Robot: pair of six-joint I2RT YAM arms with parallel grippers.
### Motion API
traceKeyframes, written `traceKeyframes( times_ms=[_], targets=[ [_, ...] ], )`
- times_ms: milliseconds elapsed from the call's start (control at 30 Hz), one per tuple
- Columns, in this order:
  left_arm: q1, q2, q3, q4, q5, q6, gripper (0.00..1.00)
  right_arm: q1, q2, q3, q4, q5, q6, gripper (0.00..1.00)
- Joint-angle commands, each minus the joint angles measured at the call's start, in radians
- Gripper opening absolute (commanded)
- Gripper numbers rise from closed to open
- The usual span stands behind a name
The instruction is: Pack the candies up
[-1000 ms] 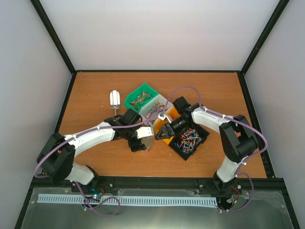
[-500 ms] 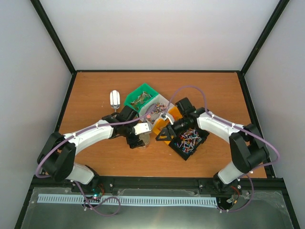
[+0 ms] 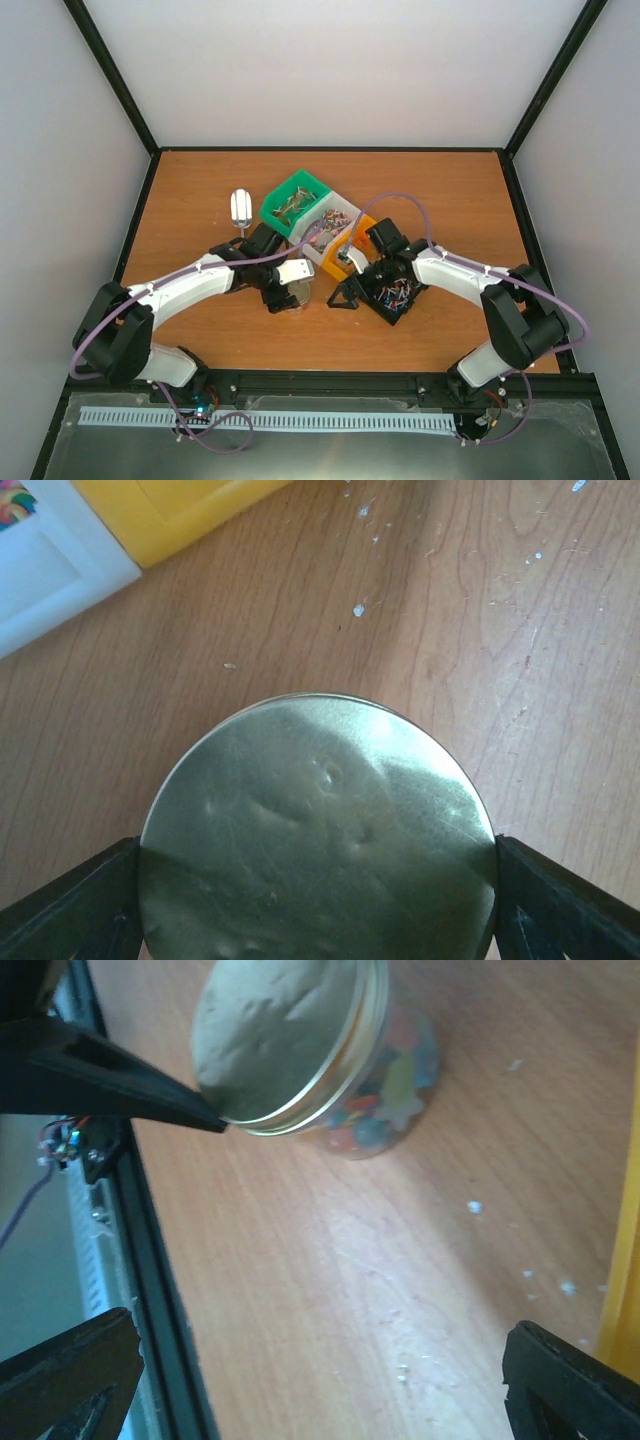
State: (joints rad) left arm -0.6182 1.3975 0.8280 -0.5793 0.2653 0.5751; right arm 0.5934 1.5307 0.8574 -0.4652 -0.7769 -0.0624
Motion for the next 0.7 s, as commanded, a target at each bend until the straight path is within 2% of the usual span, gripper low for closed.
traceKeyframes(
  times_ms=[0,267,467,567,667],
  targets=[
    [0.007,-0.012,-0.013,-0.053,-0.025,-0.010,0.82,-0.024,0.048,0.023,0.020,0.157,-0.022,0.98],
    [0.007,-0.015,-0.011,-0.056,-0.019,-0.014,0.83,-0.128,0.073,0.081,0.074,0.201,-0.116,0.98],
    [0.005,-0.039,0.001,-0.070,-0.012,-0.006,0.86,-0.135,-0.120,-0.022,0.171,0.109,-0.169,1.00],
    [0.006,-0.049,0.012,-0.071,-0.014,-0.027,0.97,-0.135,-0.206,-0.064,0.223,0.131,-0.177,1.00],
    [0.007,-0.066,0.024,-0.063,-0.011,-0.048,1.00,-0.135,-0.271,-0.091,0.266,0.160,-0.199,1.00]
  ],
)
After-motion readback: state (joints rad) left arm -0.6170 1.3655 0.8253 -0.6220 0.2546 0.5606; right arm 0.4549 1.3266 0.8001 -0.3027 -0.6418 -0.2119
